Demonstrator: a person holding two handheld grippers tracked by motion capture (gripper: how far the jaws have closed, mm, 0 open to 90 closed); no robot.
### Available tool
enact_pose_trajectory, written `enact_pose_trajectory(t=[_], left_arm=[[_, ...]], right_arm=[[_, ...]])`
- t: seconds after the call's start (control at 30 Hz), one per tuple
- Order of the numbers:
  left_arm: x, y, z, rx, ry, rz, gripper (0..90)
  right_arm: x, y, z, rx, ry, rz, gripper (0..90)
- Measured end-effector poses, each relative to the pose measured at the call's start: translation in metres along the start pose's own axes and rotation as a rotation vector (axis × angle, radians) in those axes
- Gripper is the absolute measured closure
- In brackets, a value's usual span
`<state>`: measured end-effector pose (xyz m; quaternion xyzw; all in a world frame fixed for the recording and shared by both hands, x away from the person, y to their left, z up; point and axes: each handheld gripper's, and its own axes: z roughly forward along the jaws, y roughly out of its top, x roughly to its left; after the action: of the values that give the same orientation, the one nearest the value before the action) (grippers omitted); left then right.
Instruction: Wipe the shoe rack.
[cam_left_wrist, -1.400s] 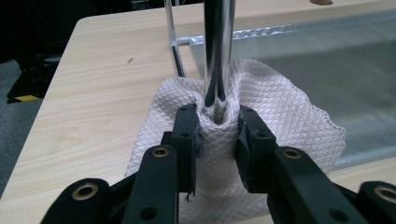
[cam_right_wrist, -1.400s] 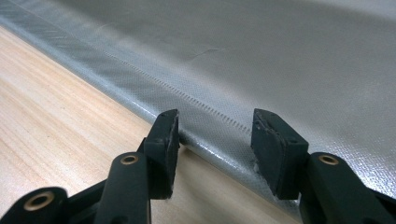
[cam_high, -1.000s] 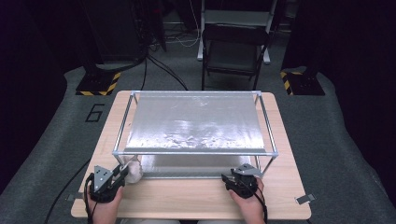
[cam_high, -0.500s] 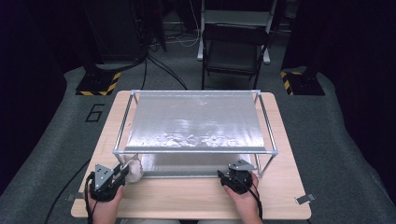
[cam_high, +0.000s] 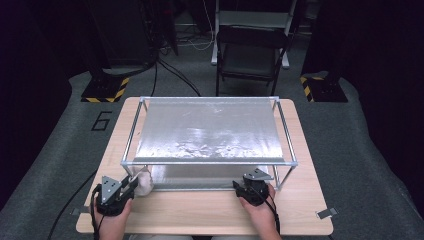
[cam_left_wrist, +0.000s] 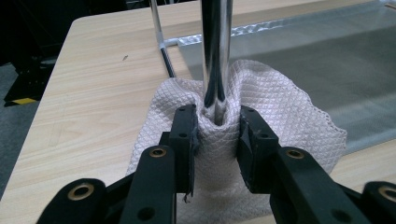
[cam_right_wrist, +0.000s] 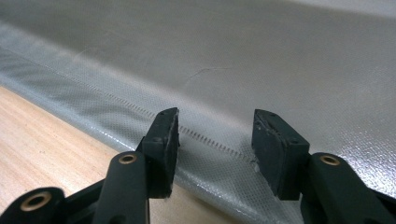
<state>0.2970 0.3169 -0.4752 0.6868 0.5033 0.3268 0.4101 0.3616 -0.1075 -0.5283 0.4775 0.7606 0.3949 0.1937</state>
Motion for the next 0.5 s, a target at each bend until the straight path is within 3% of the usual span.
enact_pose_trajectory(t=[0.23,0.37,0.5], left_arm=[[0.002,0.011,-0.005,-0.02,-0.002,0.016,68.6],[0.002,0.023,-0.013,-0.053,0.003,0.024,67.7],[0.002,0.027,-0.016,-0.08,0.009,0.038,66.8]], right_arm=[[0.002,0.0,0.0,0.0,-0.015,-0.019,54.6],[0.002,0.0,0.0,0.002,-0.008,-0.015,55.1],[0.002,0.0,0.0,0.007,-0.004,-0.041,56.3]])
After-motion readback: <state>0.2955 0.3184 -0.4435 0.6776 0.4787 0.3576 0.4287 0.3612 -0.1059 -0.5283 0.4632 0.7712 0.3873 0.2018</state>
